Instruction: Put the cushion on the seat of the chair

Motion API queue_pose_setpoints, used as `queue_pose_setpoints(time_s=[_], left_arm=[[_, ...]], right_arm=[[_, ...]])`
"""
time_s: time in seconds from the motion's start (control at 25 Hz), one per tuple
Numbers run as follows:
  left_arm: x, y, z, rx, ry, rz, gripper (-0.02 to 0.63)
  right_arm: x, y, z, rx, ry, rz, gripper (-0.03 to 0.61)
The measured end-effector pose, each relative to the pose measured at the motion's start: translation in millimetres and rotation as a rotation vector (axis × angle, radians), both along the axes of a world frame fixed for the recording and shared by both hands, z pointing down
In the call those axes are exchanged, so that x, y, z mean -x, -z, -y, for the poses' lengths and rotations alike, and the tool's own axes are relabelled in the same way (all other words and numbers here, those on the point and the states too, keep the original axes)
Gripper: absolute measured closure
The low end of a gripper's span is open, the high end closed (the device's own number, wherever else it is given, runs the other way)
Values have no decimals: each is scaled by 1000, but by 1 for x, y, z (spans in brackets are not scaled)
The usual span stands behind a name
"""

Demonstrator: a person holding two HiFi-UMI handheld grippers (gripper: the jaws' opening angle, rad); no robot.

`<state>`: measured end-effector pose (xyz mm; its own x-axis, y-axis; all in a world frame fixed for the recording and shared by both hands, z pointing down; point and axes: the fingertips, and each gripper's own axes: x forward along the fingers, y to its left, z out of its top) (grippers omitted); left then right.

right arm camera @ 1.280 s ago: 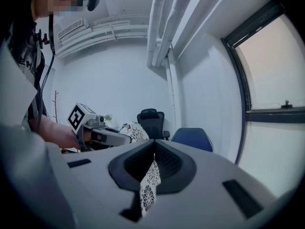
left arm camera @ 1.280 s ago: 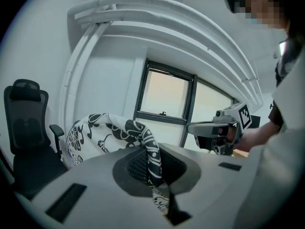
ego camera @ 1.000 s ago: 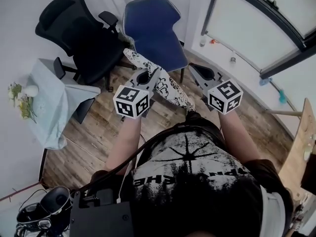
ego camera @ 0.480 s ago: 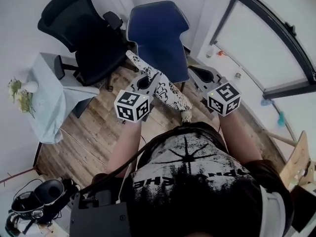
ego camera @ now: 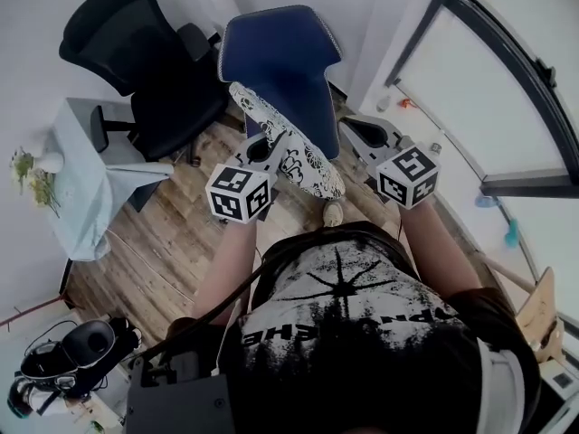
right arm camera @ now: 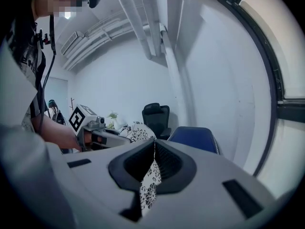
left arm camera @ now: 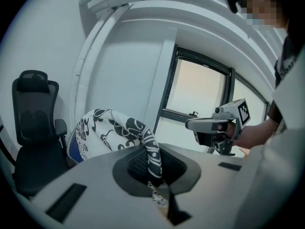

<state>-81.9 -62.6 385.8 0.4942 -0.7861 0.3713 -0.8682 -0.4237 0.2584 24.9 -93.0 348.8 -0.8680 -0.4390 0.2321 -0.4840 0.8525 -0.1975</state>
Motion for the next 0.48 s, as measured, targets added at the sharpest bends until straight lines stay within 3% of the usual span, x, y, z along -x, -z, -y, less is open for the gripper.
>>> queue_pose_setpoints(time_s=[0.36,0.48], left_arm=[[-14,-9,32,15,17,13,591],[-18,-12,39,15,1,54,591]], right_arm=[[-11,-13,32,16,33,5,560],[-11,-15,39,17,35,5,560]])
